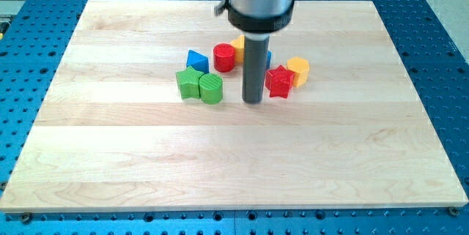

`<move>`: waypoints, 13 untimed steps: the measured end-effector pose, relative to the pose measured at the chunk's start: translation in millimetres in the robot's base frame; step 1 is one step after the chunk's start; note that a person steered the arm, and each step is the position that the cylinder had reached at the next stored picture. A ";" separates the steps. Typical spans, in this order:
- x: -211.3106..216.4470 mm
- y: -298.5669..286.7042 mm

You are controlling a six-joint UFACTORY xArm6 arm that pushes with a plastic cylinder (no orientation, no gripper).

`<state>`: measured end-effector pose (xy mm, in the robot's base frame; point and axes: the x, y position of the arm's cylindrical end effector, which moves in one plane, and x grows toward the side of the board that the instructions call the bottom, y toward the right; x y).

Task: Move the yellow hexagon closer to the blue cube

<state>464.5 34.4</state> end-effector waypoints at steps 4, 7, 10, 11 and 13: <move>-6.0 49.5; -31.3 86.1; -62.3 94.8; -62.3 71.2; -62.3 71.7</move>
<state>402.1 106.1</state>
